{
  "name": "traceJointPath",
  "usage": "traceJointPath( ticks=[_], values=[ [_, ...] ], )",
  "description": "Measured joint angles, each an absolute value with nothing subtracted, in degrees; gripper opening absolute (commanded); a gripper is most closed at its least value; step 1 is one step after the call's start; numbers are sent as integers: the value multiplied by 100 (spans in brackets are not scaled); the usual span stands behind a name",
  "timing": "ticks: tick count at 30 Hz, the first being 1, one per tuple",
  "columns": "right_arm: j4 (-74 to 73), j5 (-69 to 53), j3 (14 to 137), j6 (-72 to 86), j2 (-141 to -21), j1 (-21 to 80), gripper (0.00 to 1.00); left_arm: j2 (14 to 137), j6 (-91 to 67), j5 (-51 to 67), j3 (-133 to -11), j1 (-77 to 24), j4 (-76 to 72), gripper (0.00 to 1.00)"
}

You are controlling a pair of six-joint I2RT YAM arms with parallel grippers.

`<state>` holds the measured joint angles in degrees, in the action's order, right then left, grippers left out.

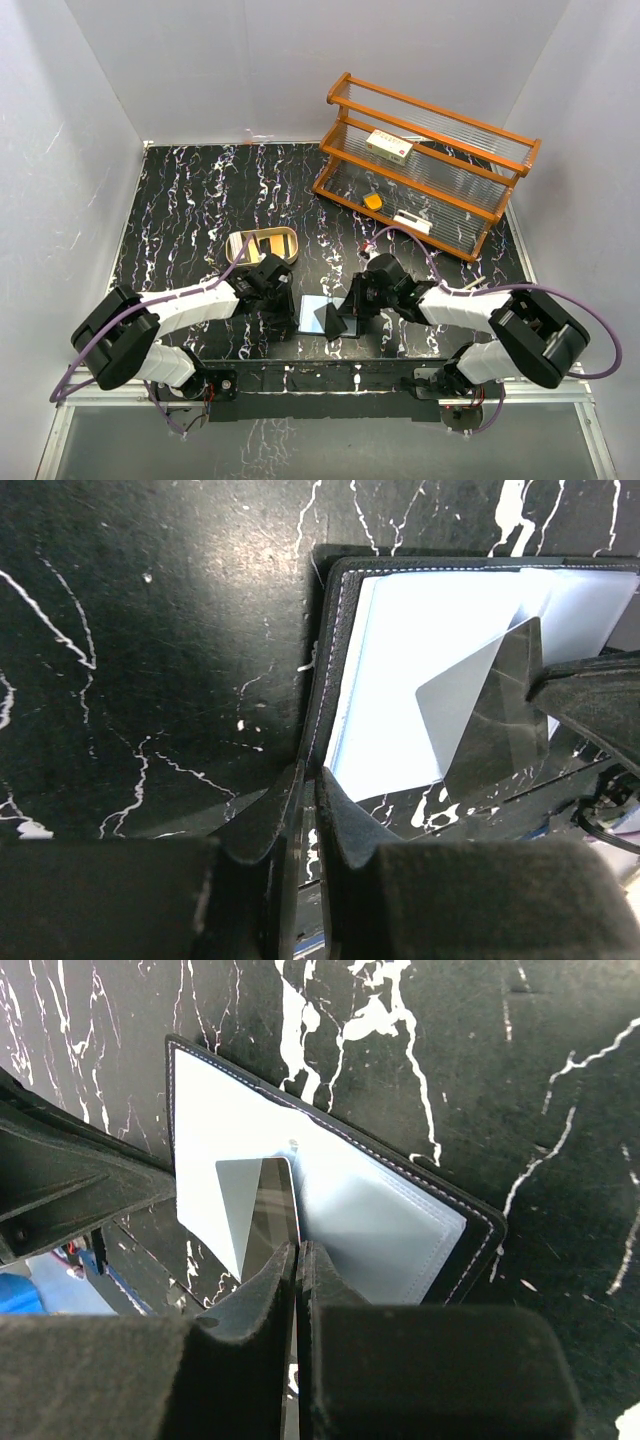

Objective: Put the credit cards into the card holder
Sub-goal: Insert the credit card into the card holder.

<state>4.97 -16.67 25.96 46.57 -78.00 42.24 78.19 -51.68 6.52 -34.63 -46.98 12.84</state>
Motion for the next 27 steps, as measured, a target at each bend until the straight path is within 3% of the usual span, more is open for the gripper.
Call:
traceJointPath(
  ticks=[13,27],
  values=[
    [670,-891,2119,4777,-6960,4224,0,7778,-5561,1035,-3188,-4700,764,10],
    [1109,-539,1691,5118,-6897,4246,0,7778,-5881,1306,-2989,-4733,366,9]
  ],
)
